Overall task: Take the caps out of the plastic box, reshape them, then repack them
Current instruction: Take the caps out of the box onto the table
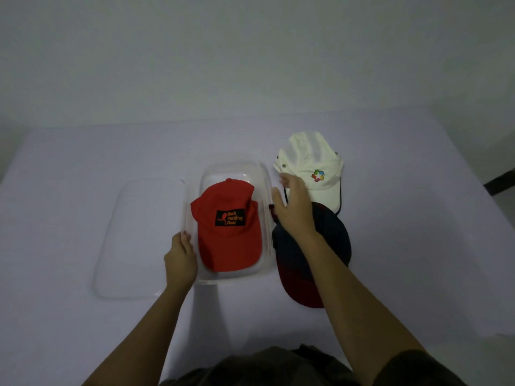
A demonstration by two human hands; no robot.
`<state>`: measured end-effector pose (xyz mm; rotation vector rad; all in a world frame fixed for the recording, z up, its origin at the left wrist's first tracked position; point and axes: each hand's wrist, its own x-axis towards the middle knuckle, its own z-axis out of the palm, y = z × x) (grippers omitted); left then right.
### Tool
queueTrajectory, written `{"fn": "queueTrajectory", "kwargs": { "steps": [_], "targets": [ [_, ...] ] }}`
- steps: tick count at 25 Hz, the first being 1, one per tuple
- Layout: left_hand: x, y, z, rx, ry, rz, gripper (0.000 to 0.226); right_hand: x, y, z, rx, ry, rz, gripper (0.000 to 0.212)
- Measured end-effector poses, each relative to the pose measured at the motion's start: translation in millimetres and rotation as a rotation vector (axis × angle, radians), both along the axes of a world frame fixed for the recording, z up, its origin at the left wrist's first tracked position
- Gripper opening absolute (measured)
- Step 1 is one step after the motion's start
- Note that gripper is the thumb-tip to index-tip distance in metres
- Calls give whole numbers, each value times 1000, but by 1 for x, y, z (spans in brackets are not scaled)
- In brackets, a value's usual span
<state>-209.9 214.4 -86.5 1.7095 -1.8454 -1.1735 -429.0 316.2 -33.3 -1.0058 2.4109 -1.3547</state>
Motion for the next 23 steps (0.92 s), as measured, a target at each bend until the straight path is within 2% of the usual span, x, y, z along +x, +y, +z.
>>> {"fn": "queueTrajectory", "kwargs": {
  "steps": [2, 4, 6, 7, 9, 11, 15, 19, 21, 23],
  "targets": [
    [0, 0, 1, -8, 7, 2, 40, 12, -29, -3, 184, -88, 251, 55],
    [0, 0, 2, -1, 9, 6, 41, 21, -51, -15, 385, -208, 373, 79],
    [-1, 0, 4, 11, 5, 7, 42, 26, -66, -27, 471, -297, 356, 88],
    [-1, 0, 5, 10, 6, 6, 43, 27, -71, -31, 467, -283, 298, 83],
    [-1, 0, 5, 4, 10, 7, 43, 29, -79, -32, 419, -177, 184, 61],
    [0, -1, 3, -3, 13, 10, 43, 34, -84, -19, 332, -89, 195, 45],
    [3, -3, -1, -16, -12, -2, 43, 36, -81, 26, 39, 14, 150, 29],
    [2, 0, 11, -7, -121, -28, 44, 5, -52, 86, -239, -91, -2, 16],
    [-5, 1, 24, -121, -175, -12, 49, -22, -31, 109, -293, -109, -52, 10],
    [-24, 5, 46, -233, -49, -87, 54, -46, -5, 122, -309, -67, -86, 7]
  ]
}}
